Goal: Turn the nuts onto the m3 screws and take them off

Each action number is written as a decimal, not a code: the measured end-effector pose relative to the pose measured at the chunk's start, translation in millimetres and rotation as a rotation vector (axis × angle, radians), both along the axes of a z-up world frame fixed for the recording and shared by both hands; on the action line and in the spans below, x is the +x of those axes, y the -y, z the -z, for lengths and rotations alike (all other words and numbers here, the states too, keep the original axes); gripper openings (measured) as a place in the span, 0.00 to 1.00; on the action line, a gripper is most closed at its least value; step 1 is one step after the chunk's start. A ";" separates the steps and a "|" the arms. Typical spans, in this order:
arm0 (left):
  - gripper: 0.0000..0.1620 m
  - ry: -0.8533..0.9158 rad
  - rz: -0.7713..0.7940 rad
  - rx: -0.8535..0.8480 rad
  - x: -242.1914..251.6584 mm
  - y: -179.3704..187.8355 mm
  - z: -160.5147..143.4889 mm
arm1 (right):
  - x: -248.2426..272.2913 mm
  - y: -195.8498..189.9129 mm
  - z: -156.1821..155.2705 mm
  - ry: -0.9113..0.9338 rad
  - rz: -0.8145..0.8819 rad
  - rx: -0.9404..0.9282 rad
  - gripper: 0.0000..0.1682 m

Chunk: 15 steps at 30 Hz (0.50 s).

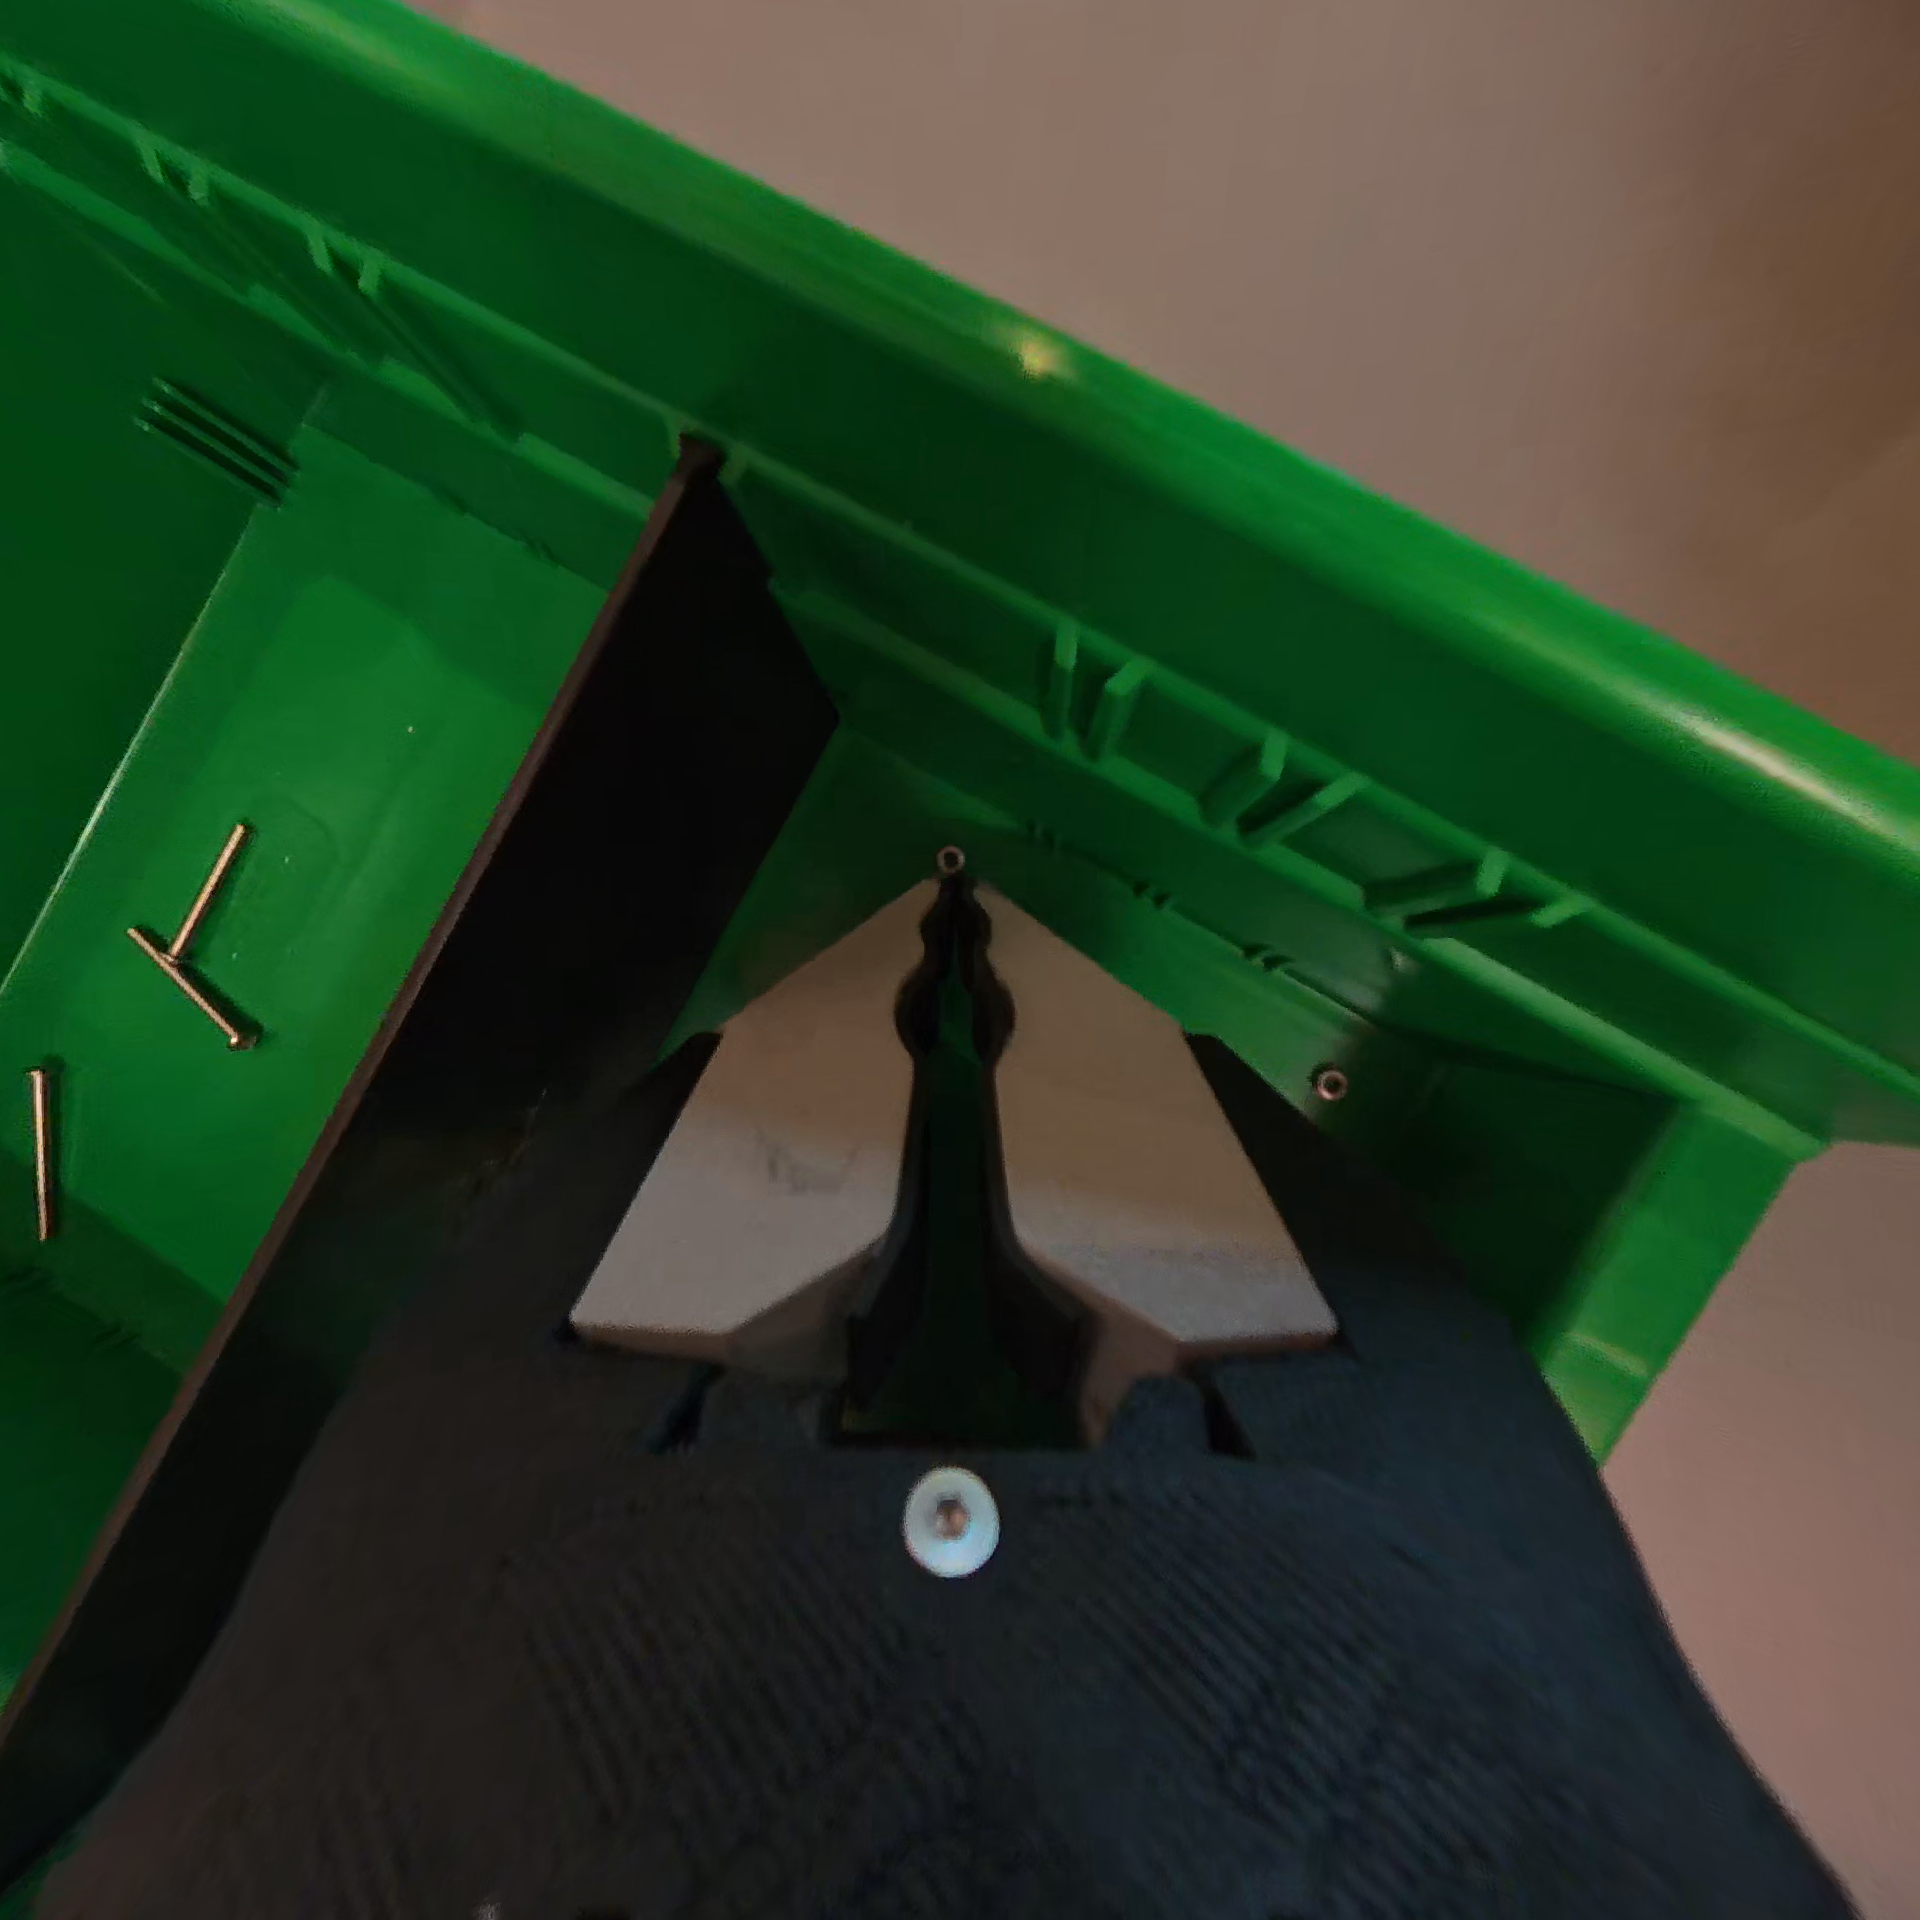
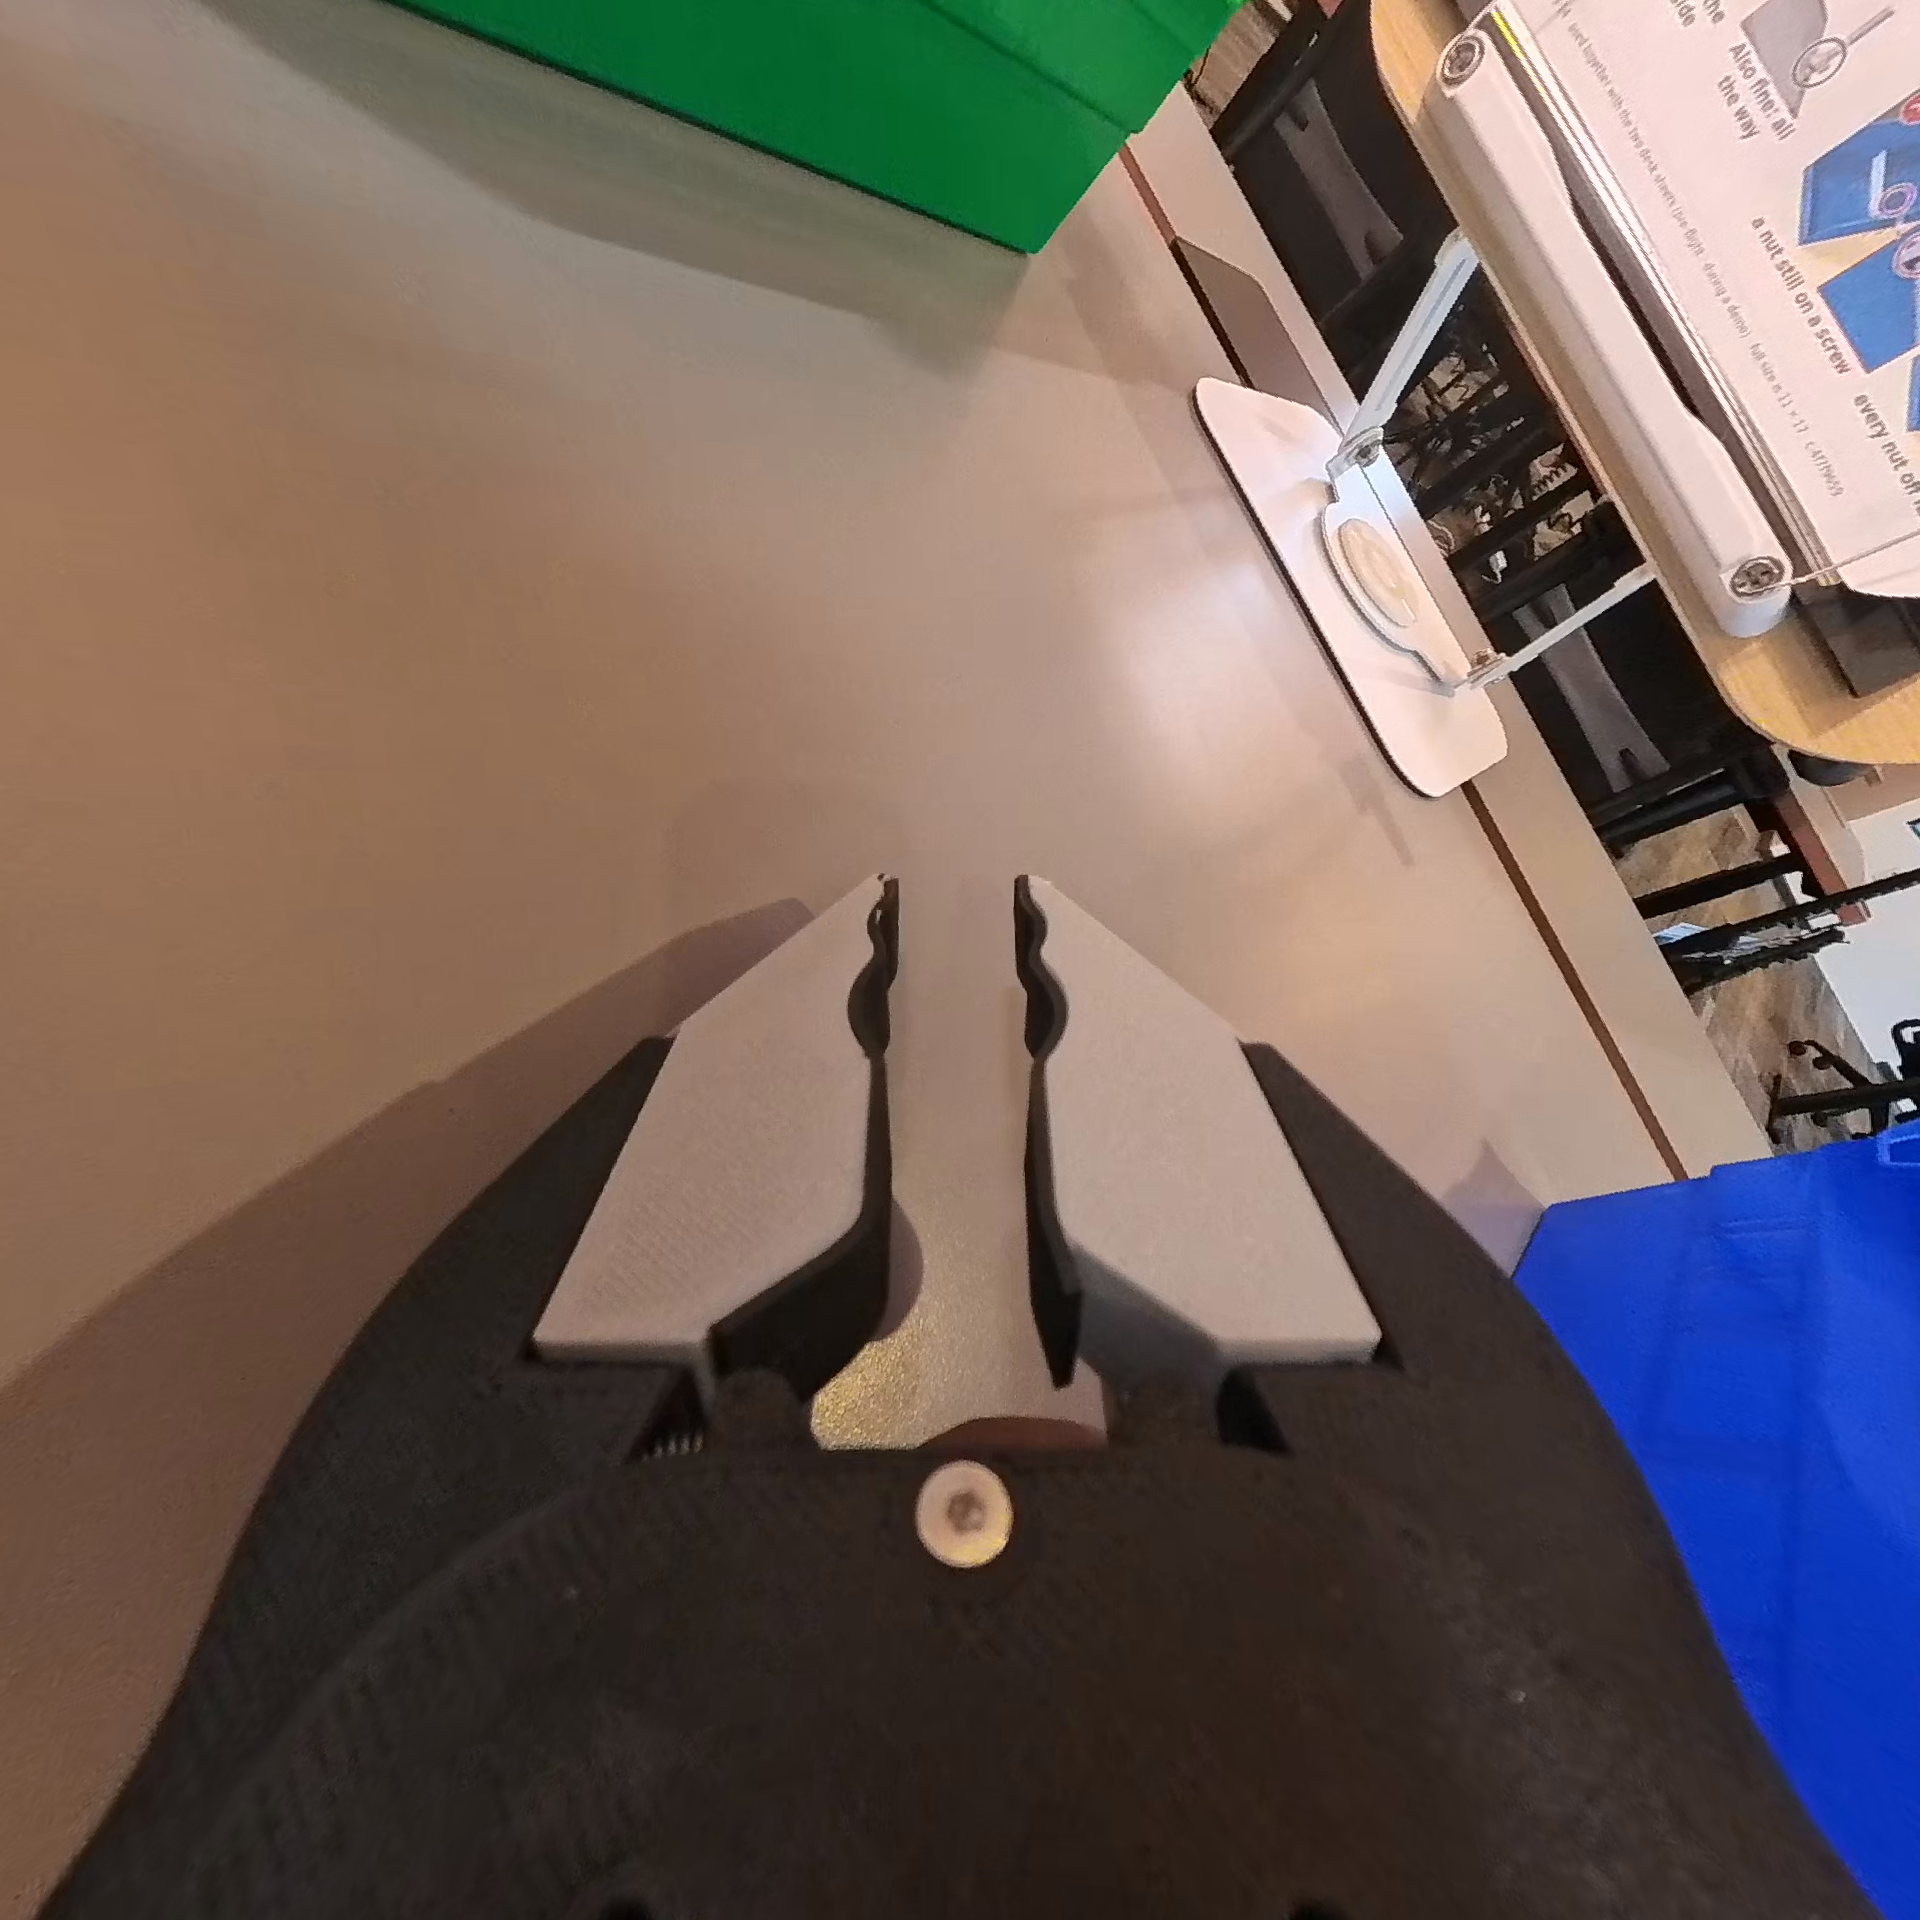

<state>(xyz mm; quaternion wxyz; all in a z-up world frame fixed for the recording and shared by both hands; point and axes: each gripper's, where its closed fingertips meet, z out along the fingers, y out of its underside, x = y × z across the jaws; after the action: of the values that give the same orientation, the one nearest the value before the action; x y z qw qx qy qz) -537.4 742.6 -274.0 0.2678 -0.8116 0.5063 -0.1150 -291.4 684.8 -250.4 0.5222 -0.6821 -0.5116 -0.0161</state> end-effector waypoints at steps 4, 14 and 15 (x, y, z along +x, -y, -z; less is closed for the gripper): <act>0.00 0.005 -0.010 -0.013 -3.4 -0.5 0.1 | -0.2 0.2 0.2 0.002 -0.001 0.001 0.11; 0.00 0.069 -0.025 0.080 7.1 -13.3 -12.9 | -0.5 0.6 0.2 0.001 -0.004 -0.001 0.11; 0.00 0.063 -0.011 0.064 9.0 -10.1 -10.0 | -0.4 0.5 0.2 0.000 -0.004 -0.001 0.11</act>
<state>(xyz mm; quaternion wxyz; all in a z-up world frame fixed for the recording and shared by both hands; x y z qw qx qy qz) -528.4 752.7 -264.0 0.3102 -0.8014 0.4965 -0.1227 -291.8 684.3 -250.6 0.5220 -0.6814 -0.5129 -0.0148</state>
